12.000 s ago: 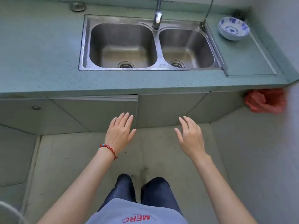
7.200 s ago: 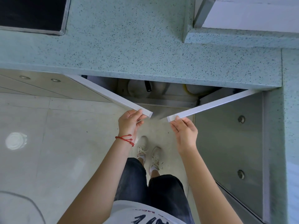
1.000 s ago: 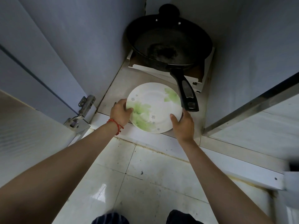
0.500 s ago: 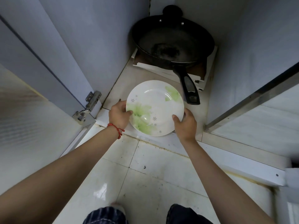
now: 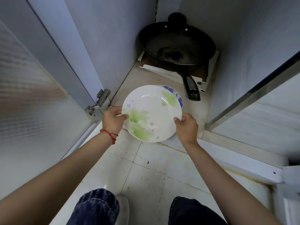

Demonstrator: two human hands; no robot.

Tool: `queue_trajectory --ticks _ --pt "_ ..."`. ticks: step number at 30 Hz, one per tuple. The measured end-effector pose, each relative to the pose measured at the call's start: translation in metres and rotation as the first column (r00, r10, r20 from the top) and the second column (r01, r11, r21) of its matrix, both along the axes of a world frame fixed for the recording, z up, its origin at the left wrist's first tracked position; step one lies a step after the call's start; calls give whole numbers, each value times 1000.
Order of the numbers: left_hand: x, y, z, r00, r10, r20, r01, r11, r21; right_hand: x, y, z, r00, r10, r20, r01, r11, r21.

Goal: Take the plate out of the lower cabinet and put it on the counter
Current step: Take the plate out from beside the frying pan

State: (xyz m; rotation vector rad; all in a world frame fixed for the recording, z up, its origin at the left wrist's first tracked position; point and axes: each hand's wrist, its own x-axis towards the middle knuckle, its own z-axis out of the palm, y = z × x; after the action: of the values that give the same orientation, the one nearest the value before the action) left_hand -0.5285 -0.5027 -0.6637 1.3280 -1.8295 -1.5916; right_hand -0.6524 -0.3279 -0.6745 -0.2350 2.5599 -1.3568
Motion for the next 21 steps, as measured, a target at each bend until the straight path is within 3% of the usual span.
queue_trajectory --ticks 21 --pt "61 -7 97 987 63 -147 -69 997 -33 40 1 100 987 81 141 -34 950 -311"
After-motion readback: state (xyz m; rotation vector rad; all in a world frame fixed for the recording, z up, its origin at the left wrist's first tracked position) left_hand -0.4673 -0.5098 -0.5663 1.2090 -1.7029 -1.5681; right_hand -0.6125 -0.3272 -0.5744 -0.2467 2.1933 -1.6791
